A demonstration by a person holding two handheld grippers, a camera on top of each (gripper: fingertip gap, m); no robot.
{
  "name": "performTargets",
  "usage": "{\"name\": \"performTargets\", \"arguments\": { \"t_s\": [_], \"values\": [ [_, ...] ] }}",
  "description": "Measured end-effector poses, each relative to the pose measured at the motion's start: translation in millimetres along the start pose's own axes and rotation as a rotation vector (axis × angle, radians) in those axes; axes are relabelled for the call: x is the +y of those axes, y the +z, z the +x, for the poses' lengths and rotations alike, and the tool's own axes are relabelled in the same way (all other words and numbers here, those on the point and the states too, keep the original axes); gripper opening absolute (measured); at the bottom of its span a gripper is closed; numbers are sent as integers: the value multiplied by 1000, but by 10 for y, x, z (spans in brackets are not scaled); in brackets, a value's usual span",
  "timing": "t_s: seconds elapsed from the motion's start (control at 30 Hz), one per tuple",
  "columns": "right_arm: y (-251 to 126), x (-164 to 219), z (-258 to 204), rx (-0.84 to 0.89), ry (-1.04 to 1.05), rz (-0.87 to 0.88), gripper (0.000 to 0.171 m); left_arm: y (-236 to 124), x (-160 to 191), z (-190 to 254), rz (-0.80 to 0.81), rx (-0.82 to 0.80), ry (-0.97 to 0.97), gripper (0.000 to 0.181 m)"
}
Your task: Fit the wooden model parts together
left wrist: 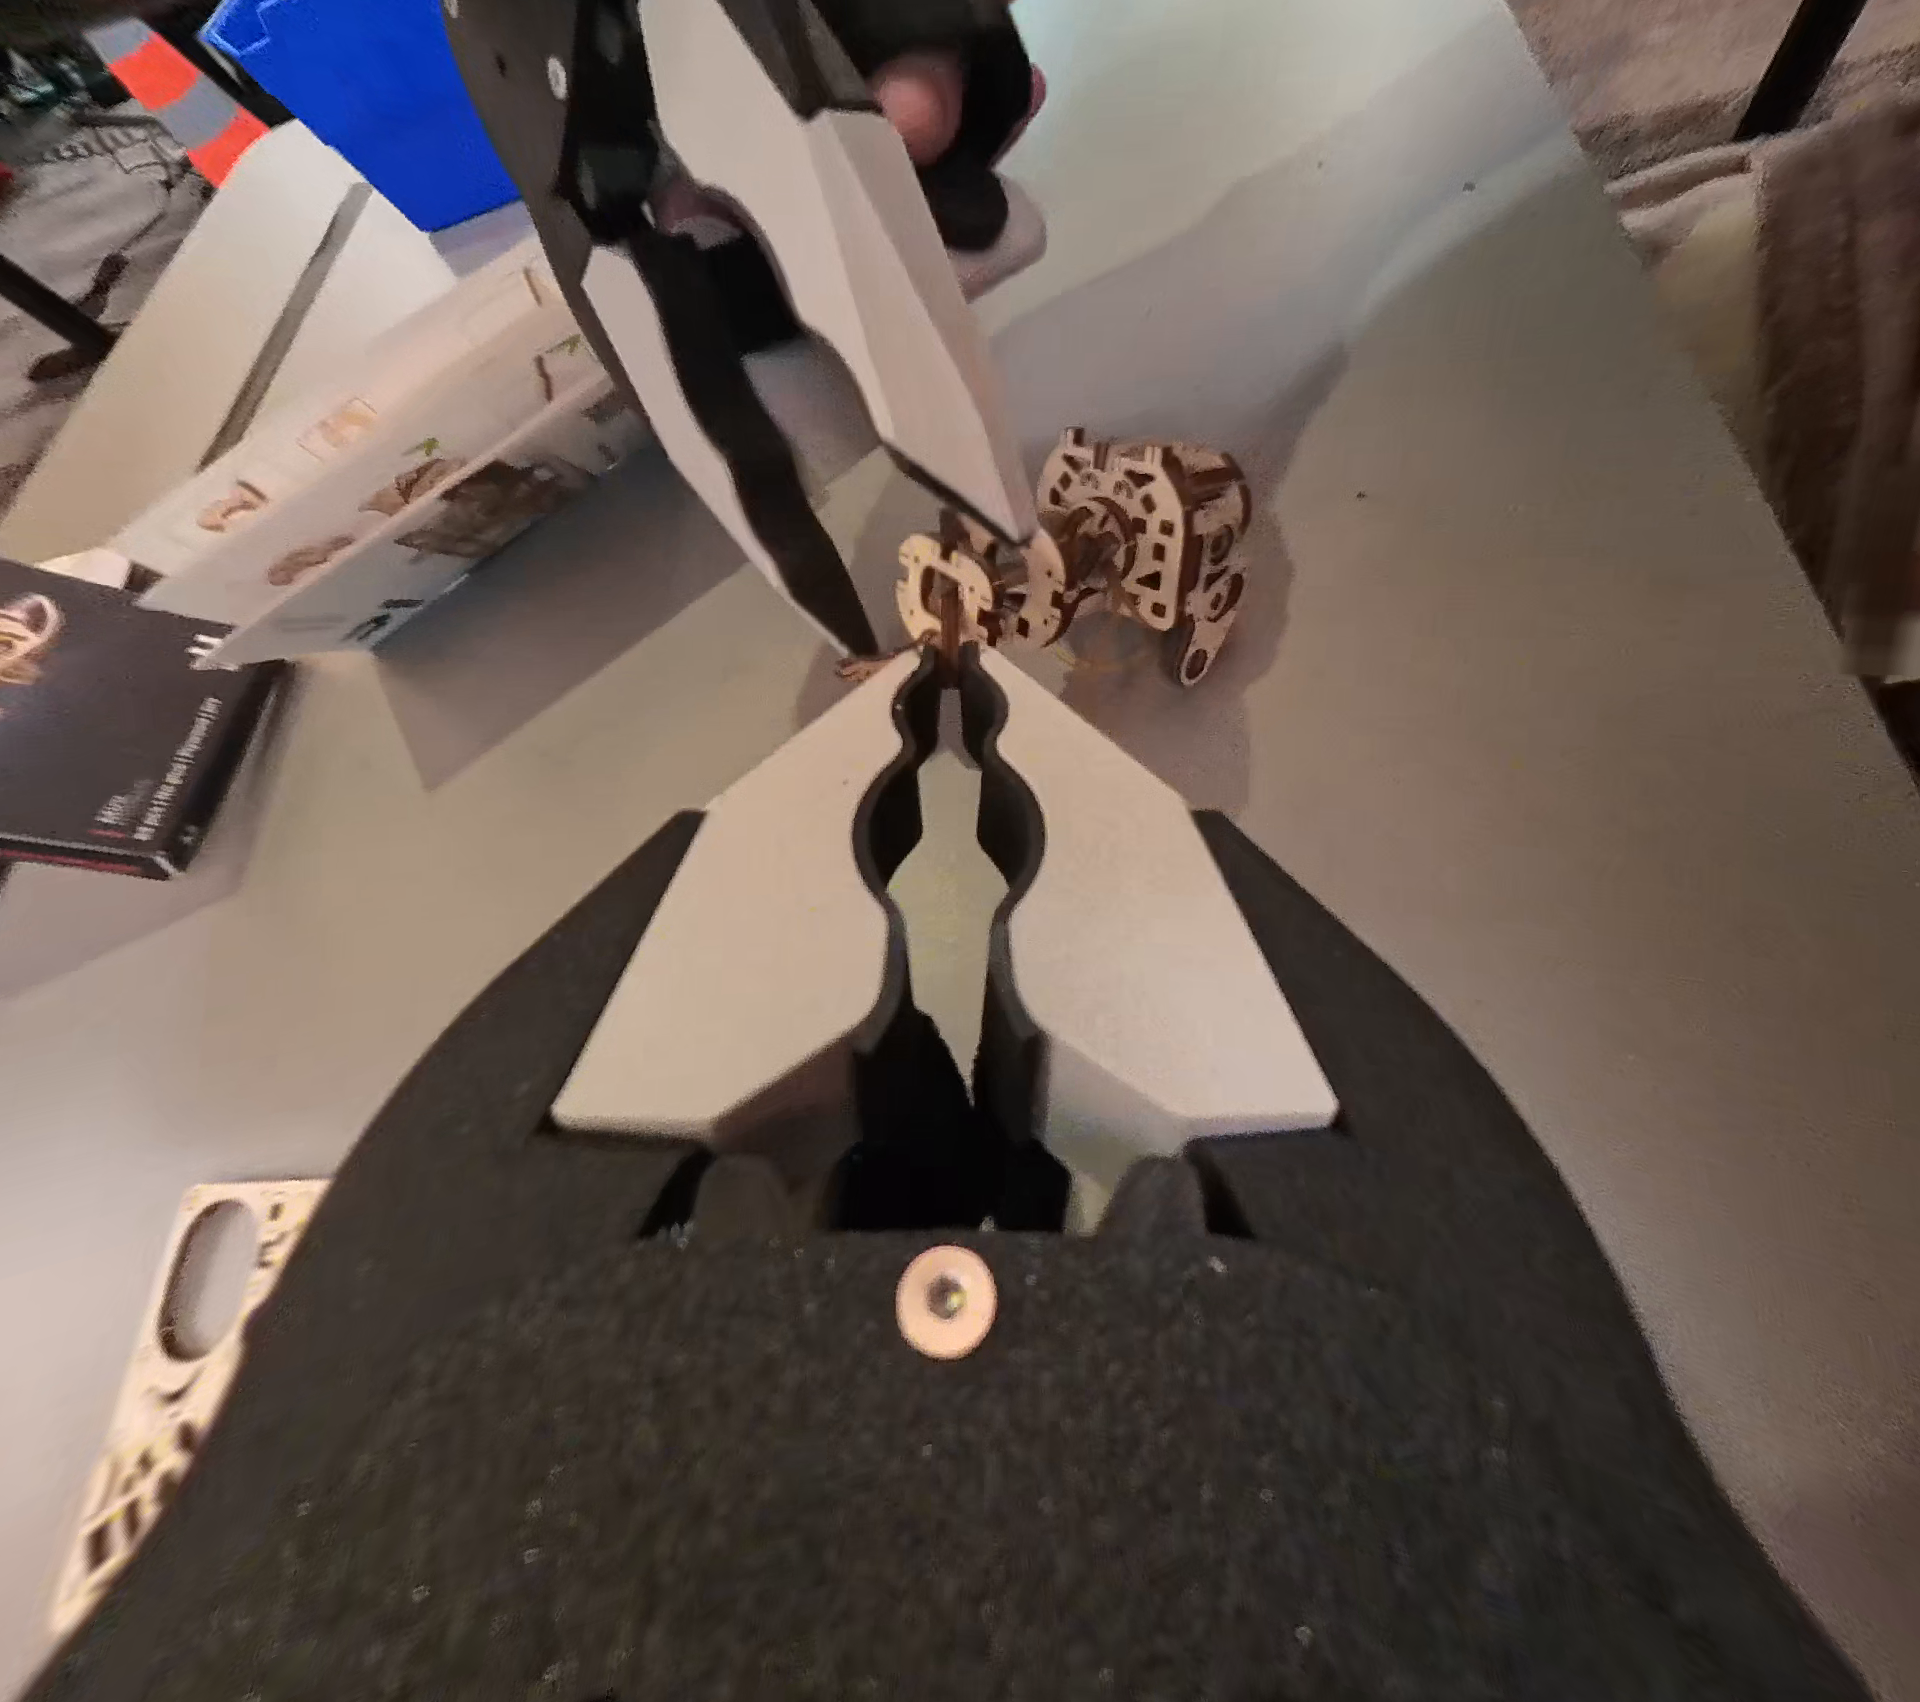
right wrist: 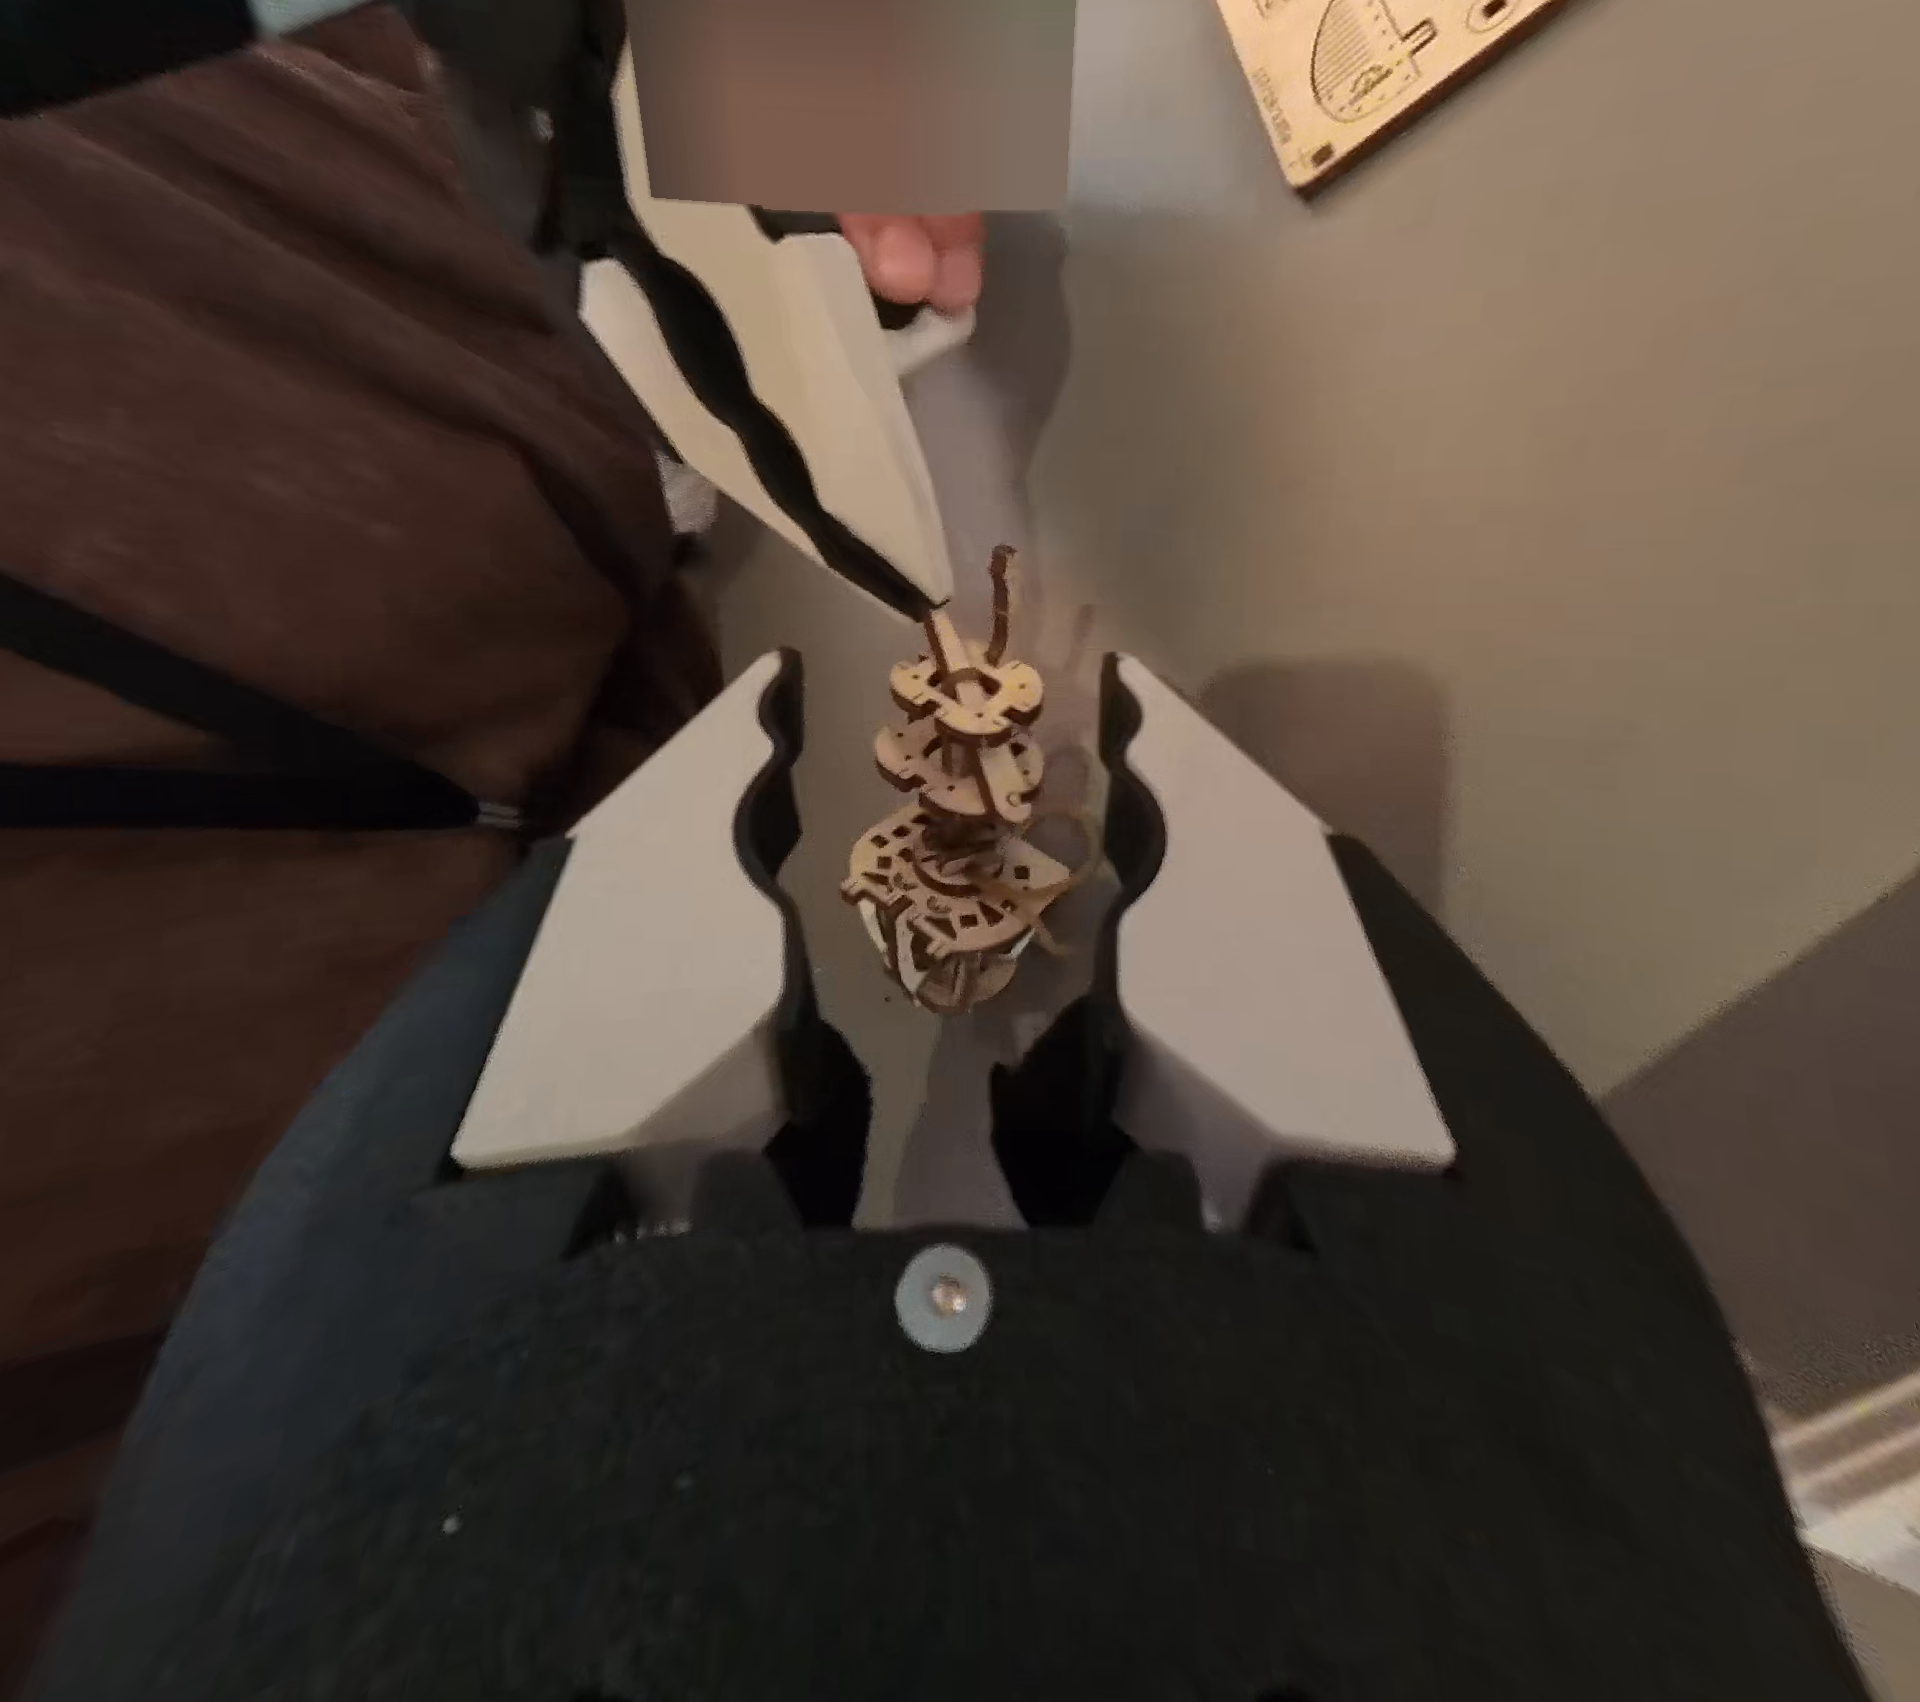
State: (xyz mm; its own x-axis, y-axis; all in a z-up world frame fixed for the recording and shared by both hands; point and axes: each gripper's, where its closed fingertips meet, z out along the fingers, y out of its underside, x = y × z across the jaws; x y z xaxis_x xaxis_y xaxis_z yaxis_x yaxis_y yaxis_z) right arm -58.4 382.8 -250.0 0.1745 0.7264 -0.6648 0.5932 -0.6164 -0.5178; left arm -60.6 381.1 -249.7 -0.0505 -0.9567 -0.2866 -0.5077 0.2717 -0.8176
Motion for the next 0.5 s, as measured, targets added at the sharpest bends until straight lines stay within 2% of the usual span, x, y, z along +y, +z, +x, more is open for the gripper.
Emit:
{"name": "performTargets", "arguments": {
  "t_s": [0.07, 0.17, 0.23, 0.5],
  "values": [
    [61, -7, -31, 32, -32, 22, 57, -2, -27, 5, -11, -31, 33, 2],
    [128, 103, 32, 141, -90, -13, 46, 2, -24, 17, -30, -60, 43, 2],
    [132, 111, 41, 193, -129, 16, 32, -3, -27, 24, -40, -84, 56, 1],
    [51, 124, 45, 272, -131, 132, 32, -23, -84, 31, -58, -198, 112, 2]
  ]
}}
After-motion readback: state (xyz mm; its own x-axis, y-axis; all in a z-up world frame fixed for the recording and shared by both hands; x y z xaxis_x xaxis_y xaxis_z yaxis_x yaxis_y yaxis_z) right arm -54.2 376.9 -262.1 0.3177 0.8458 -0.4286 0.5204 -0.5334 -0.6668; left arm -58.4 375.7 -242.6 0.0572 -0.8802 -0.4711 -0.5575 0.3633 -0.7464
